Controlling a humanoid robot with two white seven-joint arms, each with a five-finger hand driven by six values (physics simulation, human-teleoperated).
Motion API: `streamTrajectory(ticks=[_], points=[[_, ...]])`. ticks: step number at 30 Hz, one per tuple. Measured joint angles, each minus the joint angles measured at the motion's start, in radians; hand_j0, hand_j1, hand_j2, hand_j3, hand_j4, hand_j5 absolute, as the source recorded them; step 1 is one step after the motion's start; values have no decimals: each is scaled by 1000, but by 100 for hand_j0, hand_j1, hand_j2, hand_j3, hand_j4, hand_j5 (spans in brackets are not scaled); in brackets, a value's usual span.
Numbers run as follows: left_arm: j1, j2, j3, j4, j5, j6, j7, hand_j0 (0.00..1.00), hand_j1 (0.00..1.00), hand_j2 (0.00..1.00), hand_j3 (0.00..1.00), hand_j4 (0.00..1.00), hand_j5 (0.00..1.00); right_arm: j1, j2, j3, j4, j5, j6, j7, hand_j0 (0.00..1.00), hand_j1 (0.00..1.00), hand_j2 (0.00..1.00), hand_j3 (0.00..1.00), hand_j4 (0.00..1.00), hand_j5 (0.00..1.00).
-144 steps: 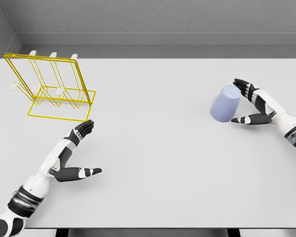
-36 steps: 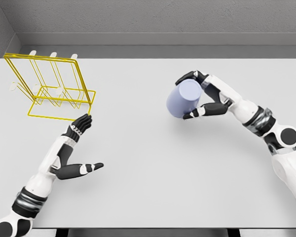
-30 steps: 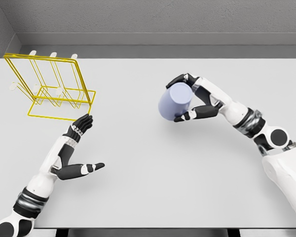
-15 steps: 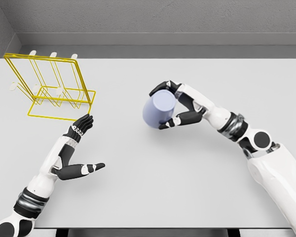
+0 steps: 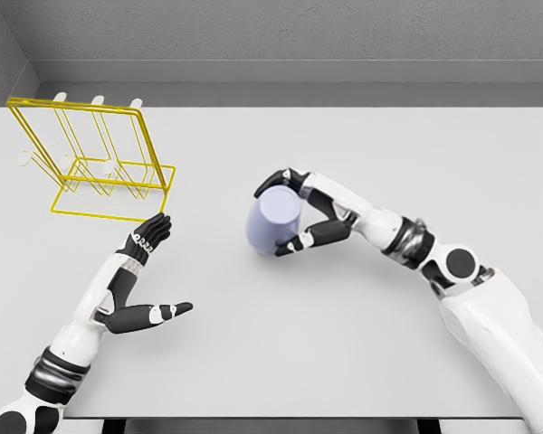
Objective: Place the cup on the cup holder with both arms
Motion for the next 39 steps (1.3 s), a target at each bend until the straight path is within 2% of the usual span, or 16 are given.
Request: streamTrajectory(ticks=[9, 25, 27, 32, 34, 39], points=[[3, 0, 0, 0, 0, 0, 0, 100, 100, 100, 100, 100, 100, 2, 2, 19, 33, 6, 0, 0, 46, 46, 46, 46, 46, 46], [11, -2, 1, 1, -3, 0, 2, 100, 100, 100, 100, 100, 100, 0, 16, 55, 48, 8, -2, 0, 46, 46, 46, 46, 46, 46], [11, -2, 1, 1, -3, 0, 2, 100, 100, 100, 100, 100, 100, -3, 16, 56, 54, 9, -4, 0, 55, 55, 55, 55, 55, 55], [14, -2, 0, 1, -3, 0, 2, 100, 100, 100, 100, 100, 100, -5, 21, 56, 68, 23, -10, 0, 86, 86, 86, 86, 86, 86], [15, -2, 0, 1, -3, 0, 2, 100, 100, 100, 100, 100, 100, -5, 22, 56, 76, 25, -12, 0, 94, 94, 94, 94, 94, 94], [17, -2, 0, 1, -2, 0, 2, 100, 100, 100, 100, 100, 100, -12, 24, 56, 91, 29, -15, 0, 96, 96, 96, 96, 96, 96]])
